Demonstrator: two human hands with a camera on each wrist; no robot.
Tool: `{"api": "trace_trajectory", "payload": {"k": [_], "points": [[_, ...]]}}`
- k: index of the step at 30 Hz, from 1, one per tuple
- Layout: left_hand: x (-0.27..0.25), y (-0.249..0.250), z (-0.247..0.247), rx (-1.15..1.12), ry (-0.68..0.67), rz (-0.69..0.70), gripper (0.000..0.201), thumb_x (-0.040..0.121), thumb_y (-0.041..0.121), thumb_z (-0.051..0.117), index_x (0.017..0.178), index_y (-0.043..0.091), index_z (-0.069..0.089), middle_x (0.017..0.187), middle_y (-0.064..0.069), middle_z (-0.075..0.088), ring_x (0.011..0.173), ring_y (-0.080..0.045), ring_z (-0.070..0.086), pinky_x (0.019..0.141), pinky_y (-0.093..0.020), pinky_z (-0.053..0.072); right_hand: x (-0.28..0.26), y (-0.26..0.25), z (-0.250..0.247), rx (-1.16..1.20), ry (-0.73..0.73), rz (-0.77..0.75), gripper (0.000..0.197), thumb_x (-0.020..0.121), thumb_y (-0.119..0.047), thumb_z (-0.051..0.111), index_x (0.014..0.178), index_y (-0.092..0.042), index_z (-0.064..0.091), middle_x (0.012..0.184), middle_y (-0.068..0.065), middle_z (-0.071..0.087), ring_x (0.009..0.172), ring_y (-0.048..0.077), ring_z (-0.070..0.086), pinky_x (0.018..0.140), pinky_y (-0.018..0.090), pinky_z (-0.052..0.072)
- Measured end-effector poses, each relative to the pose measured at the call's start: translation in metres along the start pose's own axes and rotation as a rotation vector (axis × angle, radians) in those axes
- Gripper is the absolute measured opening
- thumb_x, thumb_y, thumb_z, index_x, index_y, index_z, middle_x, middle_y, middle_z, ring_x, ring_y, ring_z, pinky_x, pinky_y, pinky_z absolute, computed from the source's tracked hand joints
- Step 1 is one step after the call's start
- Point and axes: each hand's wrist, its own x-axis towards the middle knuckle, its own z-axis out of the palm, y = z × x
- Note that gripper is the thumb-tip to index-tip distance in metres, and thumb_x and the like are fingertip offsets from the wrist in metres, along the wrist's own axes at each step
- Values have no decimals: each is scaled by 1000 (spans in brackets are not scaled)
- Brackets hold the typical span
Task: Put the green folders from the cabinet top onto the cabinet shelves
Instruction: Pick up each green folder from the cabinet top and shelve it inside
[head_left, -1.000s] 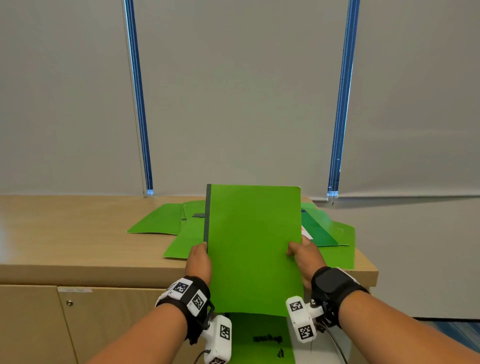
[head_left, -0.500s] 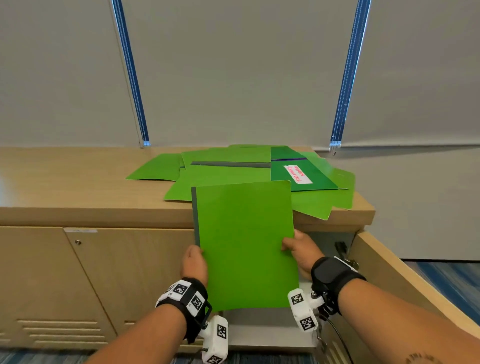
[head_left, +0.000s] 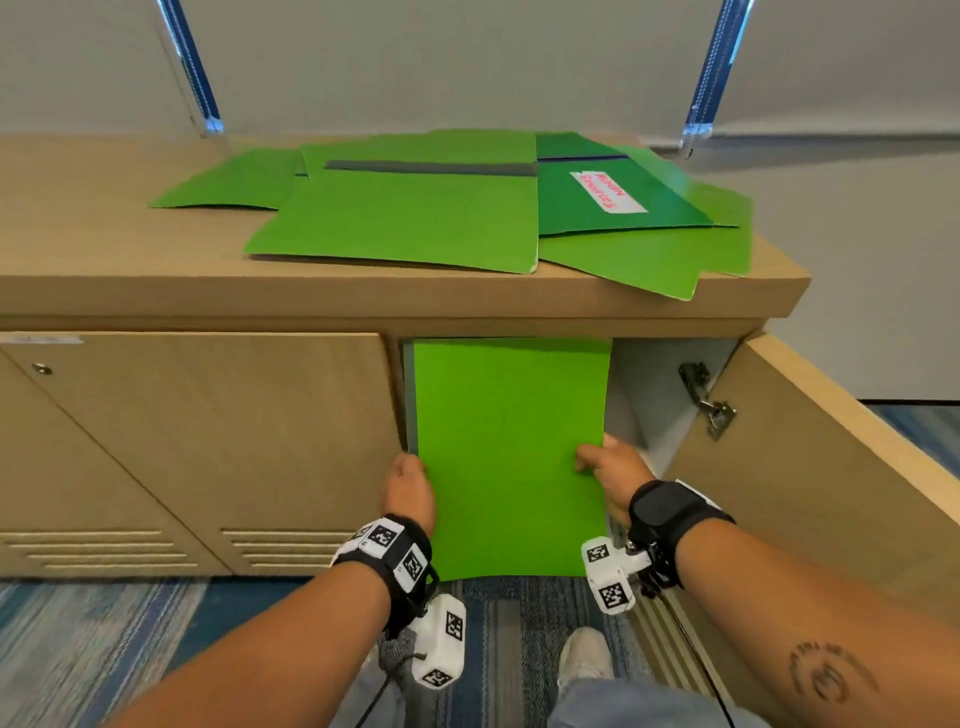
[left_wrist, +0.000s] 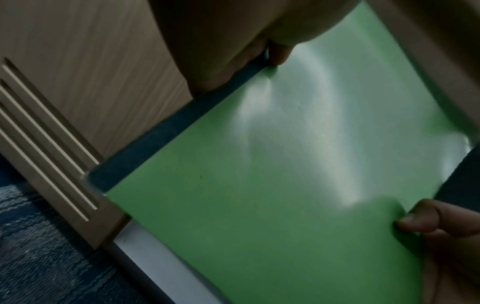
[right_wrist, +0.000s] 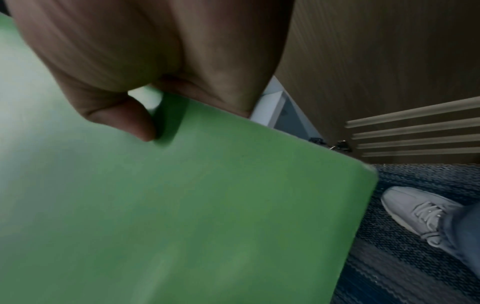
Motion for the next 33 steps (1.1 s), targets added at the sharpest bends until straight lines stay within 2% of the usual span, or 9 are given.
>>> {"api": "trace_trajectory", "payload": {"k": [3, 6, 10, 13, 17, 21, 25, 29, 33], "points": [[11, -6, 20, 74, -13, -8, 34, 102, 16, 28, 72, 12, 43, 91, -12, 46, 88, -21, 41, 76, -29, 29, 30, 27, -5, -31, 8, 24, 33, 55, -15, 61, 87, -7, 59, 83, 12, 59, 79, 23, 52, 73, 42, 45], [33, -11, 44, 56, -31, 47, 29, 98, 10, 33, 71, 9, 42, 83, -16, 48, 83, -24, 45, 73, -32, 31, 52, 34, -11, -58, 103, 46, 21, 73, -3, 60, 92, -9, 52, 82, 9, 56, 77, 22, 51, 73, 36, 41], [59, -8, 71, 182, -93, 131, 28, 97, 13, 41, 120, 4, 53, 119, -21, 56, 109, -35, 55, 91, -36, 41, 89, 32, -12, -31, 277, -6, 34, 75, 7, 59, 103, -8, 48, 83, 7, 57, 68, 20, 51, 62, 29, 42], [64, -6, 78, 313, -161, 239, 61, 93, 20, 53, 148, 17, 29, 147, -14, 29, 130, -29, 40, 107, -30, 31, 115, 24, -8, -4, 315, -39, 37, 76, 11, 59, 106, -9, 54, 80, 5, 59, 67, 20, 54, 62, 28, 45], [70, -16, 76, 727, -290, 482, 83, 73, 60, 58, 147, 35, 29, 155, -12, 15, 144, -33, 16, 120, -41, 12, 154, 19, 3, 21, 265, -75, 44, 80, 23, 50, 110, -8, 49, 84, 13, 57, 60, 8, 61, 54, 14, 46], [89, -24, 73, 1126, -412, 708, 92, 70, 80, 49, 149, 41, 20, 160, -3, 8, 148, -28, -4, 115, -53, -15, 191, 26, 10, 83, 285, -12, 50, 78, 23, 52, 118, -6, 52, 87, 19, 64, 45, 6, 60, 47, 21, 49], [109, -34, 79, 1224, -534, 713, 75, 90, 42, 55, 152, 32, 15, 158, -5, 17, 148, -27, 9, 118, -51, -6, 224, 43, 19, 135, 218, 72, 48, 82, 21, 46, 120, -8, 52, 56, 0, 68, 48, 14, 64, 48, 24, 52], [118, -47, 84, 1174, -529, 660, 70, 93, 18, 51, 152, 29, 15, 156, -8, 24, 146, -30, 15, 119, -46, 1, 240, 53, 32, 32, 176, 84, 47, 83, 14, 53, 127, -5, 54, 90, 17, 68, 73, 25, 63, 74, 39, 55], [128, -56, 85, 1180, -546, 645, 76, 90, 9, 53, 152, 29, 15, 156, -11, 23, 147, -32, 13, 118, -43, 0, 244, 50, 41, -224, 163, 55, 55, 86, 0, 52, 138, -16, 49, 114, 14, 65, 92, 28, 65, 81, 34, 54]]}}
